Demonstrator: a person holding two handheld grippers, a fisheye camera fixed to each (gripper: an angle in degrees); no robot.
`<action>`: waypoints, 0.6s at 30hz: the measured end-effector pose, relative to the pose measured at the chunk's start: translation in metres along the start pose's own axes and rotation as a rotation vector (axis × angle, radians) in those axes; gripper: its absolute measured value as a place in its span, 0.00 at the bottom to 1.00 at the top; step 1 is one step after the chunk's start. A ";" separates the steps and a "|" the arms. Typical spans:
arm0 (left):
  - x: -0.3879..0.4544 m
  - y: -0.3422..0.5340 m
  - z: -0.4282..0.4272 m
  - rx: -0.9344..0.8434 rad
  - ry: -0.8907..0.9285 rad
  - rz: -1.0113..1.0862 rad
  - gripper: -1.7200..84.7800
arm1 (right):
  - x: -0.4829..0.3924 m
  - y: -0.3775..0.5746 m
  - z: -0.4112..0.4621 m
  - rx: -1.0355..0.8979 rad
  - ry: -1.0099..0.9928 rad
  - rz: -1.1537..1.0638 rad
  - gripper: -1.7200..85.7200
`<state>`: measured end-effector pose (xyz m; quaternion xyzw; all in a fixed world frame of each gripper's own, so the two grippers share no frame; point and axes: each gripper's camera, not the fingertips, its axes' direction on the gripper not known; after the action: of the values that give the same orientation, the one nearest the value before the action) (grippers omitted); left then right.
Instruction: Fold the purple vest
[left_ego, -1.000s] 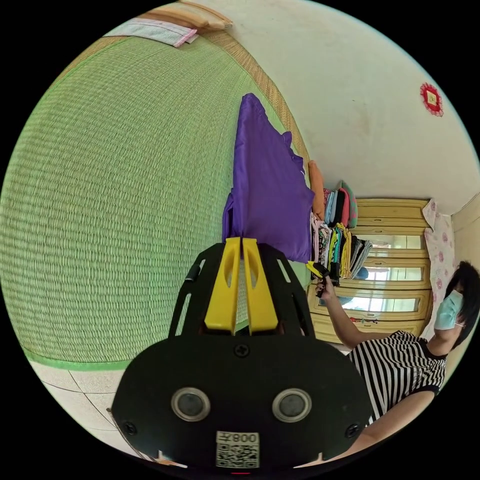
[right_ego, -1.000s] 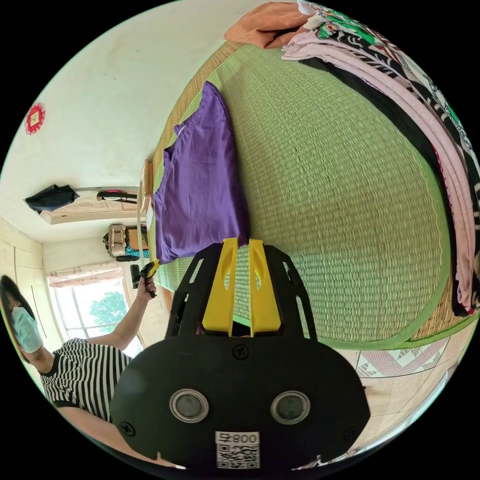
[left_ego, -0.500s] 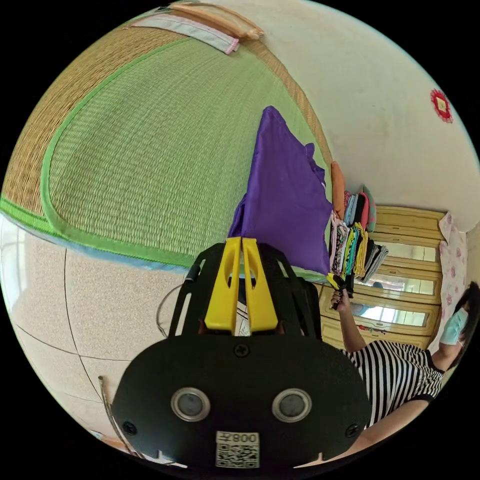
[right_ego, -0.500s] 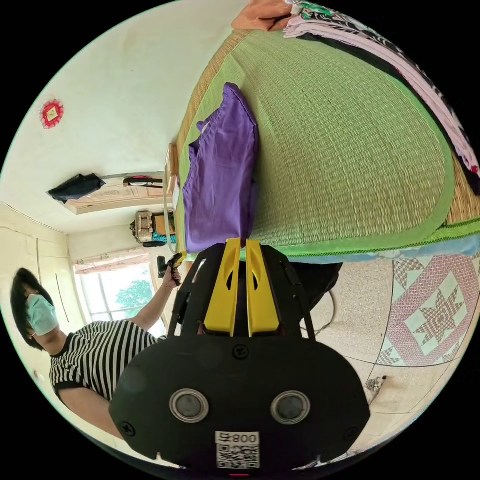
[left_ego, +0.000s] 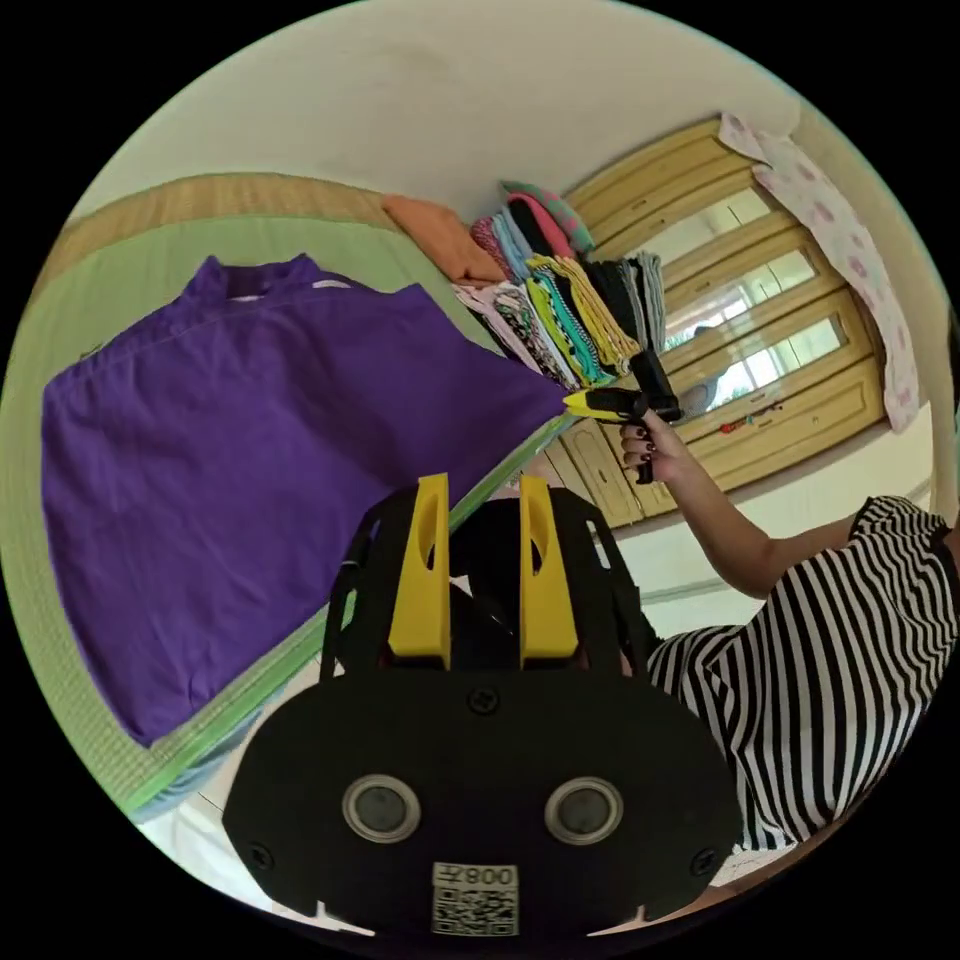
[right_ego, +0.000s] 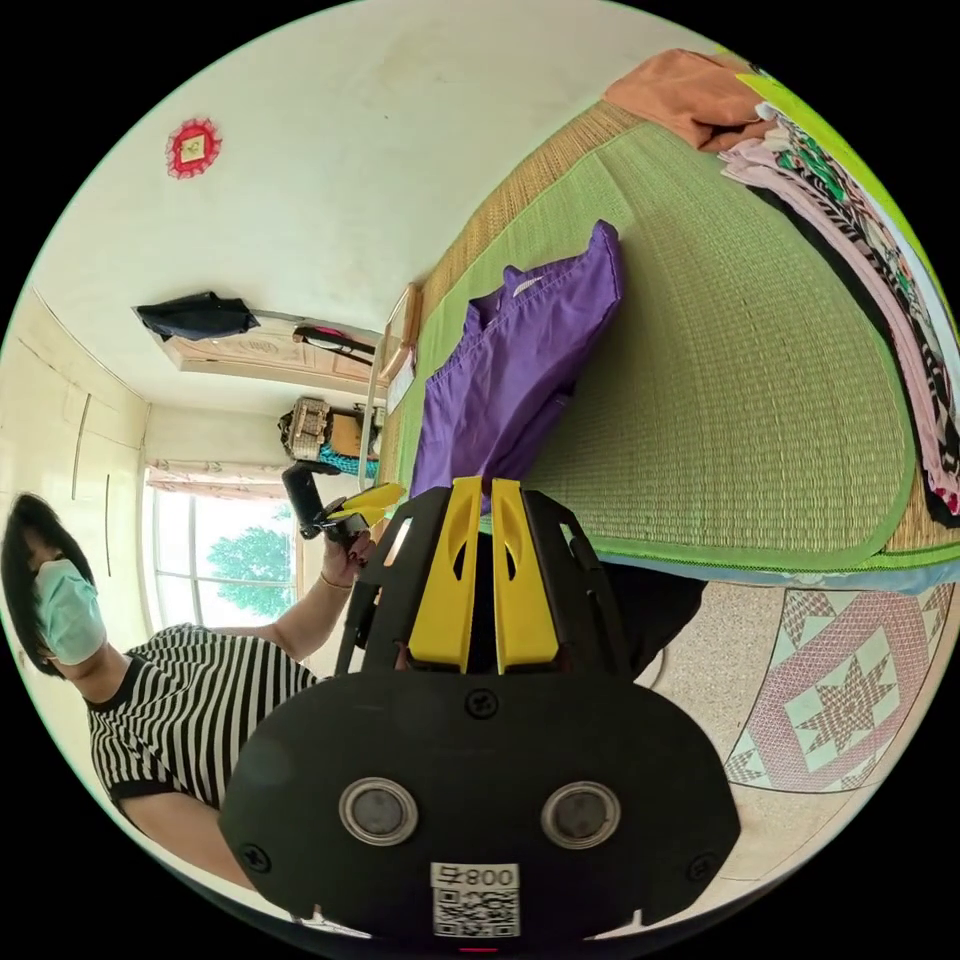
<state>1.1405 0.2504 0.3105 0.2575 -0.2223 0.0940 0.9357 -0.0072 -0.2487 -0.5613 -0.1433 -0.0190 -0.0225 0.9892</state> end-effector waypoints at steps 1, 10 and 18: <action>0.029 -0.022 0.022 -0.053 -0.020 0.090 0.16 | -0.002 -0.001 -0.001 0.000 -0.003 -0.006 0.04; 0.142 -0.087 0.127 -0.276 -0.469 0.373 0.06 | -0.019 -0.015 -0.005 -0.045 0.012 -0.081 0.04; 0.110 -0.079 0.087 -0.094 -0.194 0.061 0.03 | 0.052 -0.039 -0.045 0.136 -0.151 -0.013 0.10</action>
<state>1.2285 0.1450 0.3936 0.2145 -0.3236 0.0864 0.9175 0.0446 -0.3011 -0.5915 -0.0768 -0.0960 -0.0169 0.9923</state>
